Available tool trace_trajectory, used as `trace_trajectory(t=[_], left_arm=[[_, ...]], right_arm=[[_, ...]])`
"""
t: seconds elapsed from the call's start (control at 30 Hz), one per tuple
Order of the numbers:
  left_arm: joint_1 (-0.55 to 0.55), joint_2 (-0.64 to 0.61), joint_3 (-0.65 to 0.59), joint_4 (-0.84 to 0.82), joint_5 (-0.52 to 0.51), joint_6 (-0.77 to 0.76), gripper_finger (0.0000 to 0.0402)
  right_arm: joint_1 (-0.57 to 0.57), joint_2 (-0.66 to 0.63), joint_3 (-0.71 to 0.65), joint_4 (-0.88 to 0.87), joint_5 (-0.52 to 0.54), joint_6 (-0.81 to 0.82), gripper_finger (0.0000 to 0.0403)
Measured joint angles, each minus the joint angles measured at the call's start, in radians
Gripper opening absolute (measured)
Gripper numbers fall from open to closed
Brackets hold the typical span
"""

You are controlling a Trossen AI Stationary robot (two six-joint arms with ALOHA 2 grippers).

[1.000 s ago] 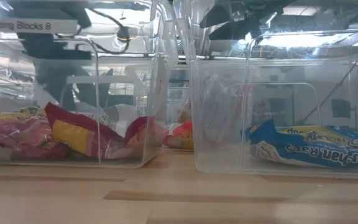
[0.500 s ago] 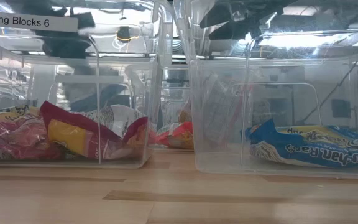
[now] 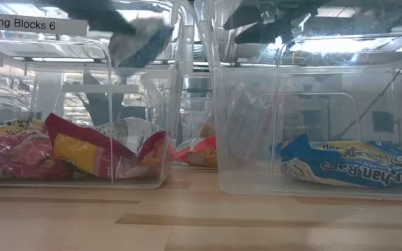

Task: Sort Maruchan noodles
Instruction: Put the blue noodle pack into the bottom right transparent bin

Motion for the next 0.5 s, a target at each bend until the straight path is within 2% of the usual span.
trace_trajectory(t=[0.07,0.13,0.23,0.3,0.37,0.5], left_arm=[[-0.017,0.000,-0.046,0.191,0.073,0.110,0.0000],[-0.023,0.000,-0.100,0.399,0.191,0.191,0.0000],[-0.018,0.019,-0.183,0.694,0.400,0.251,0.0000],[-0.011,0.049,-0.222,0.854,0.504,0.256,0.0000],[0.002,0.092,-0.235,0.968,0.574,0.242,0.0000],[0.030,0.214,-0.217,1.075,0.668,0.210,0.0000]], right_arm=[[0.000,0.000,0.000,0.018,0.000,-0.001,0.0240],[0.000,0.000,0.000,0.038,0.001,-0.008,0.0240],[0.000,0.000,0.000,0.067,0.002,-0.038,0.0240],[0.000,0.000,0.000,0.078,0.002,-0.052,0.0240],[0.000,0.000,0.000,0.088,0.003,-0.060,0.0240],[0.000,0.000,0.000,0.106,0.004,-0.062,0.0240]])
